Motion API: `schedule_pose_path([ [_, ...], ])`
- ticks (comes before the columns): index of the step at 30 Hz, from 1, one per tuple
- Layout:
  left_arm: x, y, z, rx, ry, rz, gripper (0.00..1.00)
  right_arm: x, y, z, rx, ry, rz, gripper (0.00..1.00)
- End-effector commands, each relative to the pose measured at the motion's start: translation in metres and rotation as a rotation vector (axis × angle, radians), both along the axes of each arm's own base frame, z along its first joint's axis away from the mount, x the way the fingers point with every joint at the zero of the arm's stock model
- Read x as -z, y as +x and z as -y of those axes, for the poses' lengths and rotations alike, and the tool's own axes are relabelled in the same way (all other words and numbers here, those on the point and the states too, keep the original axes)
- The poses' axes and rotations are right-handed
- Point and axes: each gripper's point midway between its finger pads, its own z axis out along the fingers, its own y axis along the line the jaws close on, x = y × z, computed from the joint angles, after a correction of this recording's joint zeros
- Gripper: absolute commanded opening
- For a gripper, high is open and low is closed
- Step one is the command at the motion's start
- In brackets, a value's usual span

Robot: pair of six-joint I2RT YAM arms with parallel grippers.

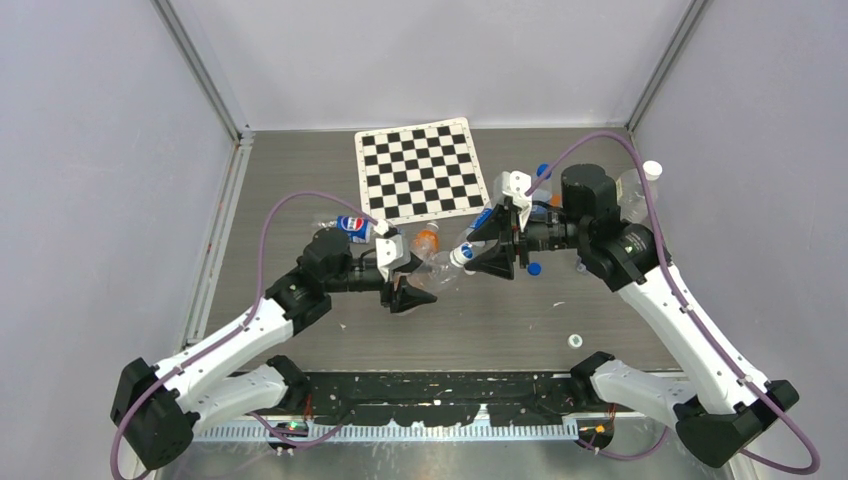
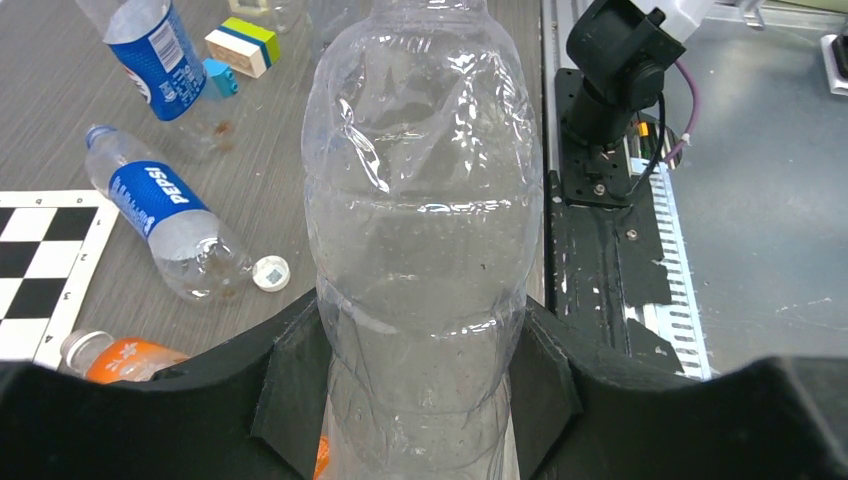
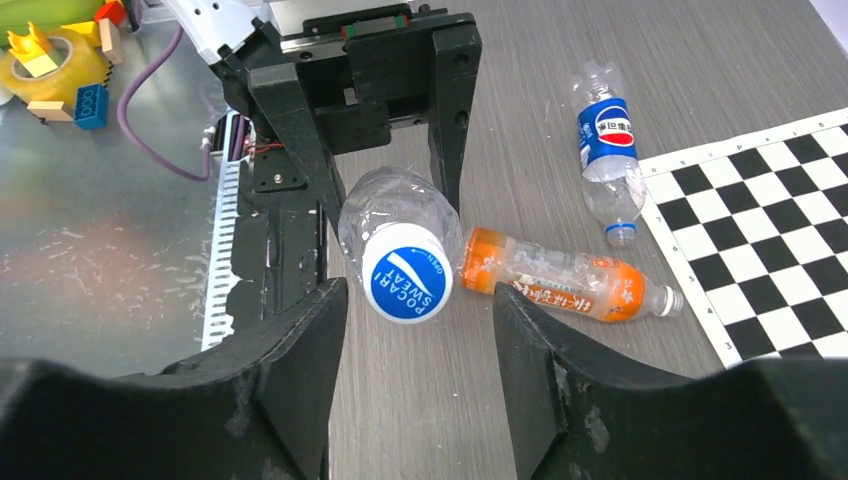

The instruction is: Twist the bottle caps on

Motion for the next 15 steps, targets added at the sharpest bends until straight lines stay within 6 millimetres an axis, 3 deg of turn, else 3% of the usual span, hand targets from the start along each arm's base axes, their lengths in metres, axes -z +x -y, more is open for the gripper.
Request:
schedule_pose_path([
  [1,-0.0211,-0.0032,0.0031,0.043,-0.032,0.030,0.22,-0.0230,-0.0034,-0.0027,-0.054,0.034,0.067,0.59],
  [9,-0.0212,-0.0018,0.0036,0.045,-0.020,0.033,0.23,-0.0265,-0.0084,-0.0041,-0.092,0.033,0.052,0.54],
  [15,-0.0252,-0.0002,0.0055,0.050,-0.021,0.043,0.23,-0.0177,-0.0099,-0.0030,-0.104,-0.002,0.014,0.48],
])
